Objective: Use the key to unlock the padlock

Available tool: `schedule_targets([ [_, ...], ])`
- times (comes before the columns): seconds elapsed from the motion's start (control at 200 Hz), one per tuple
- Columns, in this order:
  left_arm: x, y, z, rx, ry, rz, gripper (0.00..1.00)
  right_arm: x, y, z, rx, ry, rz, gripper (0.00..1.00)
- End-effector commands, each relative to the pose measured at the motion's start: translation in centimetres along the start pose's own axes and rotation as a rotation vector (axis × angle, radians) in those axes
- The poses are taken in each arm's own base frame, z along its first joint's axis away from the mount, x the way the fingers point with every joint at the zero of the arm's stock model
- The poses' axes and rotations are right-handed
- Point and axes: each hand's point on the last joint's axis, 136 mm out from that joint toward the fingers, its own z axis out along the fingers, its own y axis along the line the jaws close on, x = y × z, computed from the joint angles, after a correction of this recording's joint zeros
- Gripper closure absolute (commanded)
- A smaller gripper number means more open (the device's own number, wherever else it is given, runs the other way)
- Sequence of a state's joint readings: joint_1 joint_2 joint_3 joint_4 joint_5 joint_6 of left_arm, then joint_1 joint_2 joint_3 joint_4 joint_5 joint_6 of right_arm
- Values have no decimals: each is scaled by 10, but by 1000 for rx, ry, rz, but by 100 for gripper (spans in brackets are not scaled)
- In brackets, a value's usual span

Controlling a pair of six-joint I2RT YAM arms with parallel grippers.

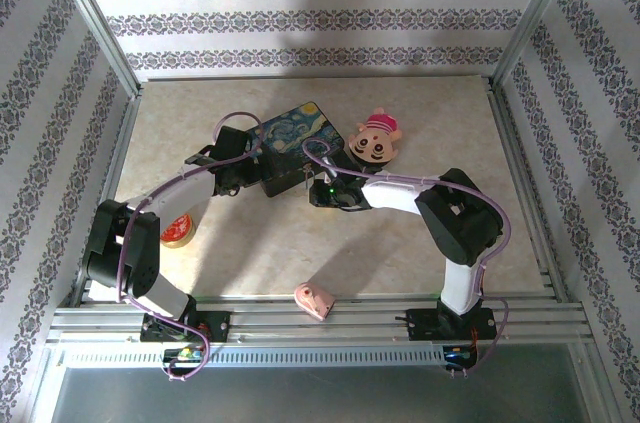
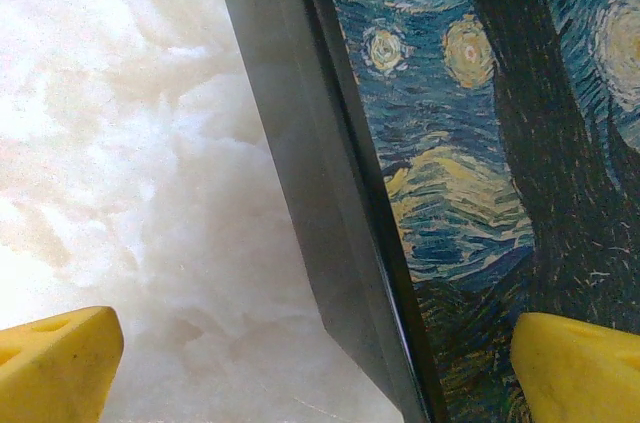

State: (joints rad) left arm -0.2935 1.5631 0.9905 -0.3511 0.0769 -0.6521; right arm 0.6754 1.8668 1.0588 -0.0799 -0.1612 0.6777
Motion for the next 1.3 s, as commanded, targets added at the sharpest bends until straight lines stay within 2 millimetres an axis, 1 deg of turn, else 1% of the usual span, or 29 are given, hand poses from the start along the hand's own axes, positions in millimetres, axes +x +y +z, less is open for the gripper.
schedule_targets([
  [0.0, 15, 26, 17, -120, 38, -17, 1, 1, 2, -8, -31, 7, 58, 100],
  [0.165, 19, 25, 22, -124, 64, -12, 1, 2, -1, -9, -32, 3, 88, 100],
  [0.315, 18, 27, 22, -134, 58, -21, 1, 2, -4, -10, -31, -1, 106, 100],
  [0.395, 19, 30, 21, -152, 60, -28, 0, 1, -2, -12, -37, -4, 106, 100],
  [0.42, 19, 32, 21, -157, 61, -32, 2, 1, -2, -12, -38, -5, 108, 100],
  [0.485, 20, 33, 23, -161, 68, -45, 3, 0, -1, -12, -42, -10, 112, 100],
  [0.7, 25, 32, 26, -146, 89, -46, 3, -4, 6, -11, -81, -17, 129, 100],
  [0.82, 27, 38, 26, -169, 91, -37, 3, -6, 9, -12, -95, -22, 142, 100],
  [0.974, 27, 37, 25, -158, 86, -27, 3, -7, 11, -11, -105, -27, 164, 100],
  [1.084, 26, 35, 25, -148, 81, -21, 1, -9, 13, -11, -124, -34, 190, 100],
  [1.169, 25, 36, 25, -151, 80, -20, 0, -10, 15, -10, -144, -39, 200, 100],
  [1.294, 25, 37, 25, -156, 78, -24, 1, -12, 16, -10, -151, -41, 195, 100],
])
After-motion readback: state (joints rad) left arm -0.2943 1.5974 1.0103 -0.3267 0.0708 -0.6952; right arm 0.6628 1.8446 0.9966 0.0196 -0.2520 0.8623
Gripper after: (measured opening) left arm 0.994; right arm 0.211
